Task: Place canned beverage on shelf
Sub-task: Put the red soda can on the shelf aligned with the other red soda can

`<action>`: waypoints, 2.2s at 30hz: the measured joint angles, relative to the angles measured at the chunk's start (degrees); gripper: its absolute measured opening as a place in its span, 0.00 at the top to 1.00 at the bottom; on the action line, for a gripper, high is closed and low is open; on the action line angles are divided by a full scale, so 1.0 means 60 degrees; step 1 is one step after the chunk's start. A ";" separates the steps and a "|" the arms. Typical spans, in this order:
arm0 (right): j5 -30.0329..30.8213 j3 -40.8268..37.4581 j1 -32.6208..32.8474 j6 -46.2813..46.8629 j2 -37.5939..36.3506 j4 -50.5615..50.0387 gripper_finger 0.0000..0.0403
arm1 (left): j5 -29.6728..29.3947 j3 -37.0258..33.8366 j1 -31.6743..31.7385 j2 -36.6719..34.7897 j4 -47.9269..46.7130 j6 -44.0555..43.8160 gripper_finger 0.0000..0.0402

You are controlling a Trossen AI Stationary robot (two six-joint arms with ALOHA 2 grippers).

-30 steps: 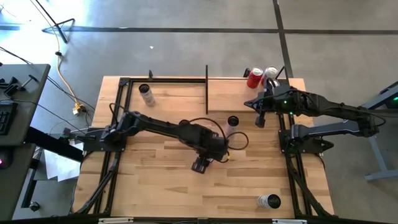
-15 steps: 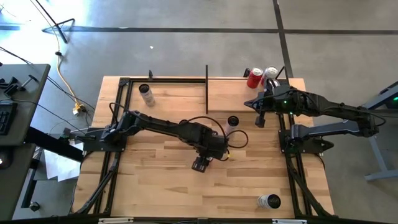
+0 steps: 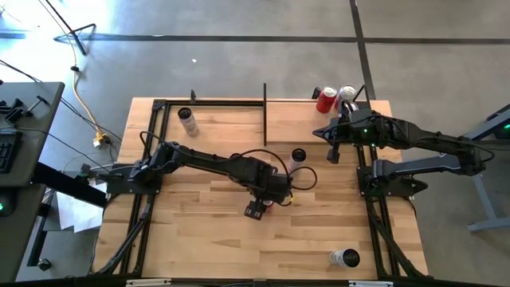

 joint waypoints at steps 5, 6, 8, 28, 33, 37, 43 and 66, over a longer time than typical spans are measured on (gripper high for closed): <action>0.0000 0.0000 0.0000 -0.0040 0.0000 0.0003 1.00 | -0.0356 0.0007 -0.0022 -0.0360 -0.0135 -0.0257 0.24; 0.0000 0.0000 0.0000 -0.0044 0.0004 0.0000 1.00 | -0.0356 0.0009 -0.0026 -0.0470 -0.0165 -0.0397 0.24; 0.0000 0.0000 0.0000 -0.0047 0.0011 0.0003 1.00 | -0.0358 0.0011 -0.0063 -0.0677 -0.0162 -0.0707 0.24; 0.0336 -0.0003 0.1833 0.0182 0.0433 0.0034 1.00 | -0.1674 -0.6562 -0.1710 -0.4863 0.5302 -0.4229 0.26; 0.1406 -0.0004 0.2495 0.0219 0.0999 0.0028 1.00 | -0.1666 -0.9192 -0.2175 -0.5785 0.8512 -0.6399 0.33; 0.1976 -0.0004 0.2807 0.0205 0.1291 0.0110 1.00 | -0.1841 -1.0780 -0.2265 -0.5662 1.1205 -0.7084 0.44; 0.2126 -0.0004 0.3155 0.0482 0.1342 0.0155 1.00 | -0.2337 -1.1830 -0.2252 -0.5187 1.3606 -0.7019 0.72; 0.1884 -0.0004 0.3982 0.1275 0.1804 0.0812 1.00 | -0.4416 -1.1983 -0.1561 -0.4645 1.4373 -0.6153 1.00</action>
